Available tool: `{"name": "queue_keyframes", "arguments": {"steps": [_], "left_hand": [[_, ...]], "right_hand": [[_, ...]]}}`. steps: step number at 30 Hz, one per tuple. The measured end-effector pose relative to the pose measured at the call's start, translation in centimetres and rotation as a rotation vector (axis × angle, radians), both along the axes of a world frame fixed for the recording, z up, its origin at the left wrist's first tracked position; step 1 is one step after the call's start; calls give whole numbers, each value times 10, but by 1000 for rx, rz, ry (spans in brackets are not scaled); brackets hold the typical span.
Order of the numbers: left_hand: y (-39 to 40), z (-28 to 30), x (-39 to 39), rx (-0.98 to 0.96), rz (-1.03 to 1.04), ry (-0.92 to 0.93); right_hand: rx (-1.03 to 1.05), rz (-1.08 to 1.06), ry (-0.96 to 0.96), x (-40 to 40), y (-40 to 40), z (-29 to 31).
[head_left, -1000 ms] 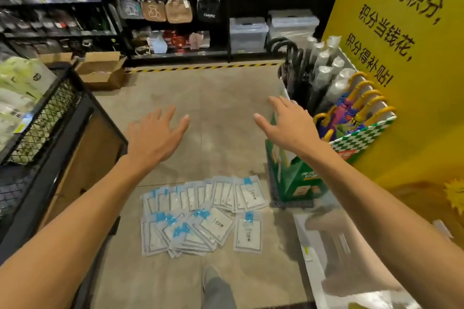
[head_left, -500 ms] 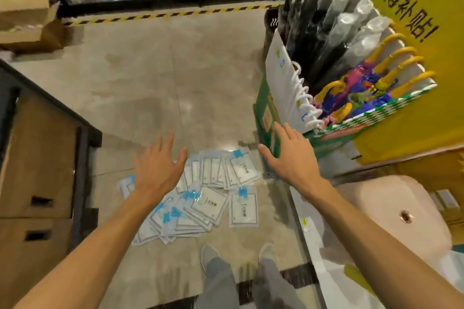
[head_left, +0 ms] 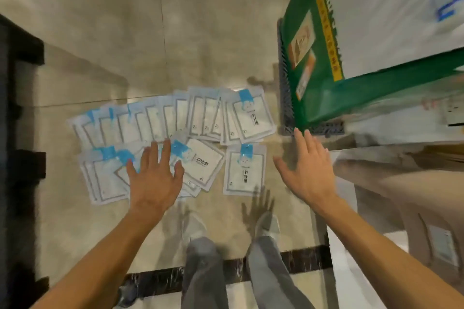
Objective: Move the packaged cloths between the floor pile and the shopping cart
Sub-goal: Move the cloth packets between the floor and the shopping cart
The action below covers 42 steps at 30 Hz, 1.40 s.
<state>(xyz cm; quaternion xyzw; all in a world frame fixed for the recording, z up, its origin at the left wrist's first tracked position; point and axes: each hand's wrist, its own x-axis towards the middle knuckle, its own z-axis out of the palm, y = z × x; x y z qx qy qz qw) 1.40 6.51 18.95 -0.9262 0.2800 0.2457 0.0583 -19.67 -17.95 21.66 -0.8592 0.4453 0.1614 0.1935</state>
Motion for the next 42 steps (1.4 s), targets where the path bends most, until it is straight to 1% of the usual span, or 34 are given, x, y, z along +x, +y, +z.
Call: {"name": "queue_keyframes", "arguments": {"steps": [5,11,14,16,20,26,29,33,35,39,40,42], "left_hand": [[-11,-142,-5,8,-58,-32],[6,-279,-11,87,-50,-38],[24,-327,-16,111,-29,-69],[34,-352,-17,122,-25,-97],[50,-392,-11,44,-5,-135],[57,-428,3,-11,-64,-170],[61,-433,11,-56,-97,-183],[65,-427,28,-107,-115,-153],[66,-423,32,-149,-37,-163],[57,-412,22,-263,333,-196],[52,-409,19,-262,409,-201],[42,-404,19,-199,530,-191]], "right_hand": [[10,-57,5,-9,0,-145],[60,-69,31,-23,13,-291],[31,-54,81,-33,22,-346],[21,-59,79,-38,25,-374],[-17,-69,100,-47,26,-417],[6,-101,72,-53,38,-457],[16,-124,26,-56,44,-467],[0,-142,-22,-54,40,-469],[-22,-169,-46,-52,36,-468],[-35,-289,-118,-44,33,-463],[-15,-335,-133,-42,33,-461],[22,-407,-136,-37,30,-458]]}}
